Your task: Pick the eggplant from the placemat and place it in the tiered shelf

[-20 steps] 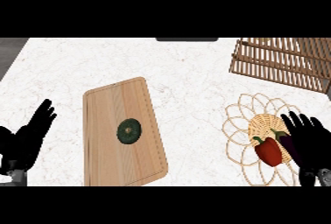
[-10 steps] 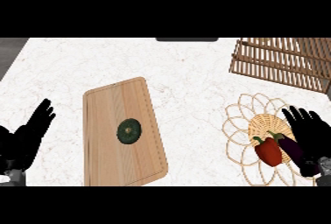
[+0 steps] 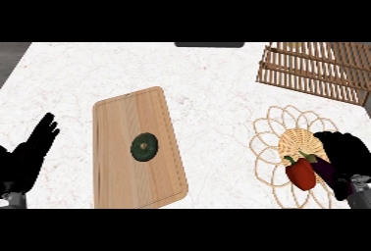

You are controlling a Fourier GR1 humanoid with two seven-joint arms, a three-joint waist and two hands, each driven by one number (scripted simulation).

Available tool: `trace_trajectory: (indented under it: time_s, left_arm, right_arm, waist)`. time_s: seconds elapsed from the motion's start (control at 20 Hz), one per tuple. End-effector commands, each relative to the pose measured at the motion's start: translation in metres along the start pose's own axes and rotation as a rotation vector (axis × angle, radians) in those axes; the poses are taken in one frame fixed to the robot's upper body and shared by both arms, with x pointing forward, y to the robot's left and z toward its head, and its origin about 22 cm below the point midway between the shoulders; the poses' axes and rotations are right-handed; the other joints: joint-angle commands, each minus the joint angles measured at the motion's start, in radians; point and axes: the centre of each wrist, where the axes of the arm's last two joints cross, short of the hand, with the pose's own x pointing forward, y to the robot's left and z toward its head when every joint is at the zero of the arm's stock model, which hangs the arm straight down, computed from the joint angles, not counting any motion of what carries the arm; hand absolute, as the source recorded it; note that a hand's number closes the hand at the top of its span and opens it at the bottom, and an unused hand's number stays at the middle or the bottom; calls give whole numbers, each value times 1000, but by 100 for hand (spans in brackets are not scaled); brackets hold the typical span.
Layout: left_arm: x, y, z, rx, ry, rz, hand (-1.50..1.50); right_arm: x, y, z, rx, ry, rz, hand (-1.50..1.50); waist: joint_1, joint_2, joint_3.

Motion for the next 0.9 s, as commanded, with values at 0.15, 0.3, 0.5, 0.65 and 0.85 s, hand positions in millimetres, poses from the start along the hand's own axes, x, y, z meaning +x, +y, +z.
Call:
trace_trajectory:
  time_s: [0.15,0.3,0.5,0.65,0.85]
  left_arm:
    - [9,1,1,-10,11,-12,0]
    - [7,-8,4,-11,0,4,0]
    - [8,-12,14,-9,8,6,0]
    - [-3,-7,-13,7,-6,-14,0]
    - [-4,-6,-7,-5,4,-6,0]
  right_arm:
    - [-6,39,-9,26,-44,27,150]
    - [-23,25,-6,-7,-51,49,150]
    - [-9,19,0,-76,-50,74,150]
    - [-15,9,-4,-151,-81,54,150]
    - [2,-16,8,-229,-139,-55,150]
  waist:
    - [2,6,11]
    - [0,6,11]
    - [0,4,11]
    - [-6,7,11]
    - [-5,5,11]
